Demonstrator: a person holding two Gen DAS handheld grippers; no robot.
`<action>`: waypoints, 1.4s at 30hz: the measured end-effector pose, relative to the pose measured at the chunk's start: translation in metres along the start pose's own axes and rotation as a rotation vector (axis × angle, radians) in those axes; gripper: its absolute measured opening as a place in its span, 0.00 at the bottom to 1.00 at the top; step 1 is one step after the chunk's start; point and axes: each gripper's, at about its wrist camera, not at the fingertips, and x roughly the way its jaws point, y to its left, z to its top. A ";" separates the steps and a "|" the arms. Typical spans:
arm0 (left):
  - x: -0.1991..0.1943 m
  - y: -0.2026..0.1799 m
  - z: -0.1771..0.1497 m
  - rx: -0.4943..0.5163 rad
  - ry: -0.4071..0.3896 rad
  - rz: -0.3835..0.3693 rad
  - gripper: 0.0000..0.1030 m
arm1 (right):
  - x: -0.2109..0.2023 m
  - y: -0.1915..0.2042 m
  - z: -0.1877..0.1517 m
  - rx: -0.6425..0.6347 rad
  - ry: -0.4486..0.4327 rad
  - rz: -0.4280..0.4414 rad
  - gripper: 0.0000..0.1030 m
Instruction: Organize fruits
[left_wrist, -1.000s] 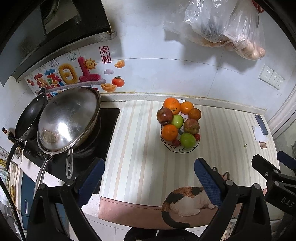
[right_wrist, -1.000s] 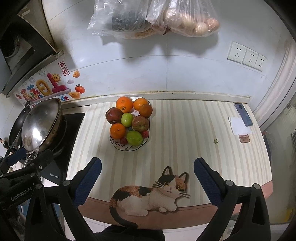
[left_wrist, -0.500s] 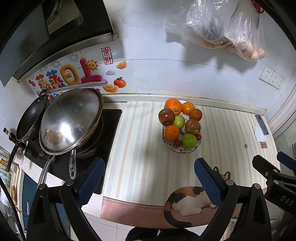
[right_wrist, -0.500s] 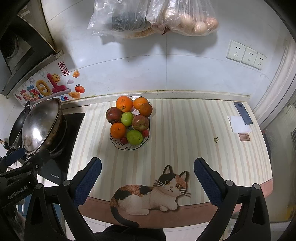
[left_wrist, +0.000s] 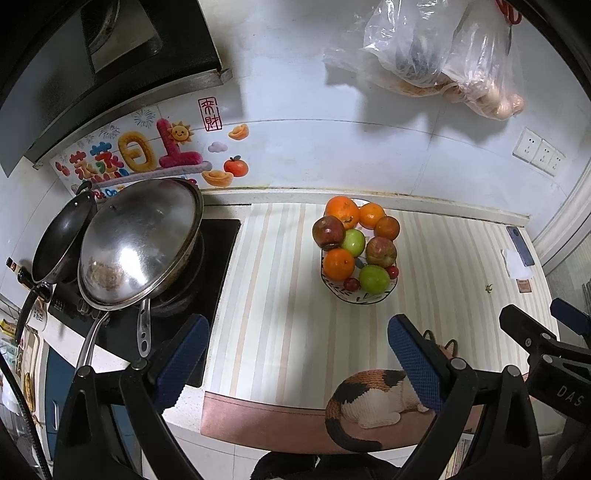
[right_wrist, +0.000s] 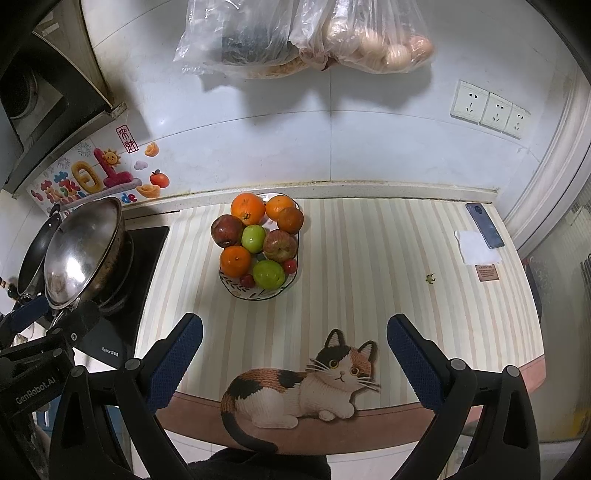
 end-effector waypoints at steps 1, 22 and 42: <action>0.001 0.000 0.000 0.000 0.000 -0.001 0.96 | 0.000 0.000 0.000 0.000 0.000 0.000 0.99; 0.002 -0.001 0.002 0.000 0.002 0.000 0.96 | -0.003 0.003 -0.002 0.015 0.000 -0.001 0.99; 0.006 -0.002 0.008 0.000 0.004 -0.001 0.96 | 0.003 0.010 0.000 0.020 0.003 -0.003 0.99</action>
